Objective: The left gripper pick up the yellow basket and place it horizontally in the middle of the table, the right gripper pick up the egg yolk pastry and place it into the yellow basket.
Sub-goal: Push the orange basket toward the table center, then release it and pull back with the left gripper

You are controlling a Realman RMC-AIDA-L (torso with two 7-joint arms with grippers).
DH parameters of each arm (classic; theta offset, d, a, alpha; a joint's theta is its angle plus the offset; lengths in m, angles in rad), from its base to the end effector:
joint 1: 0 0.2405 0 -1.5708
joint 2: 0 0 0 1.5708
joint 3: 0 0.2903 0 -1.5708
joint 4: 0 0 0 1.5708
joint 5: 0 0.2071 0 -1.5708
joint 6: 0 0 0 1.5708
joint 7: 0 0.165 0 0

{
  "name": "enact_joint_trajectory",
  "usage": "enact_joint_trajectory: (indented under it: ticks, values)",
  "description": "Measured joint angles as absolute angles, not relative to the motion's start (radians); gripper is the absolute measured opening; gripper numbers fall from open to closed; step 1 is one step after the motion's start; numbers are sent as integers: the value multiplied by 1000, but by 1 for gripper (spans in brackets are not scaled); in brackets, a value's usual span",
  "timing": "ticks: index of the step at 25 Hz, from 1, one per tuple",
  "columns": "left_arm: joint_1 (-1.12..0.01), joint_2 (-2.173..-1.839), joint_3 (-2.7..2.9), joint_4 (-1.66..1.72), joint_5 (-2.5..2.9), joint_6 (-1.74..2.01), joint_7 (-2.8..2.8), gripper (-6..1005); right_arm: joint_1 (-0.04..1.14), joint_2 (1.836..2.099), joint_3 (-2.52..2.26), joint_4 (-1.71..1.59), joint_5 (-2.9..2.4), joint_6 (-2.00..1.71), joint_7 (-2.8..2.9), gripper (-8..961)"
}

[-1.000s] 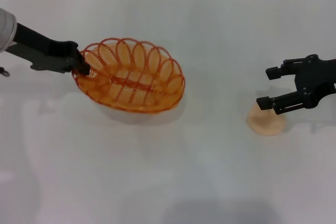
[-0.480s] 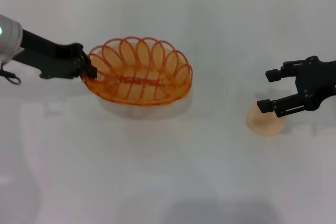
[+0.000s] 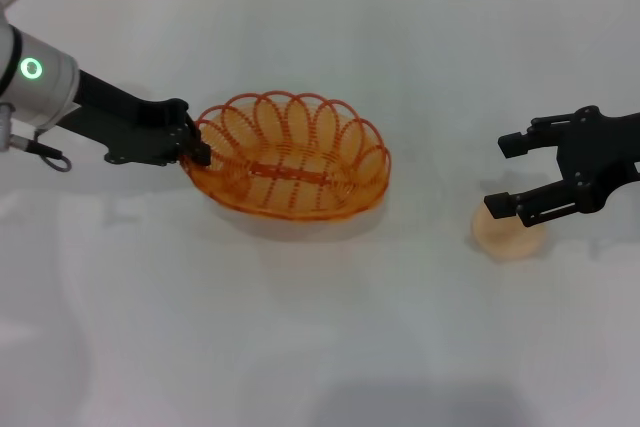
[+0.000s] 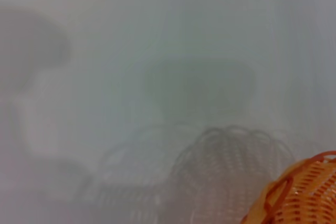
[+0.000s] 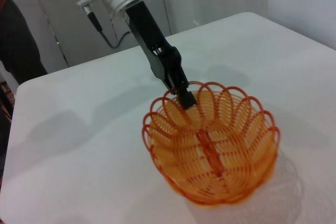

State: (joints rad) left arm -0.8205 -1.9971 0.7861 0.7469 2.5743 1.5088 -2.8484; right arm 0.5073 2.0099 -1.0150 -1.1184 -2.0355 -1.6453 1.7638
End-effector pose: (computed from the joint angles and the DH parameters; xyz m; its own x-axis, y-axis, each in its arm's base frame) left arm -0.2599 0.4179 -0.0121 0.0577 0.9876 0.1458 0.9816 -0.0295 -0.1889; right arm 0.2344 0.3580 0.0079 0.9322 -0.2923 -0.2135 -0.3242 -0.9365 -0.1337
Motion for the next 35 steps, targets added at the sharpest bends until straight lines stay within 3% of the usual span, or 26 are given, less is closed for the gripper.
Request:
enact_joint_trajectory:
  ticks: [14, 35]
  values:
    - [-841, -2027, 787, 689, 2566, 1435, -2838, 84, 509, 2011, -1022, -1126, -2034, -1658, 1764, 860]
    - [-842, -2041, 787, 655, 2535, 1385, -2834, 83, 508, 2011, -1022, -1124, -2034, -1666, 1757, 860]
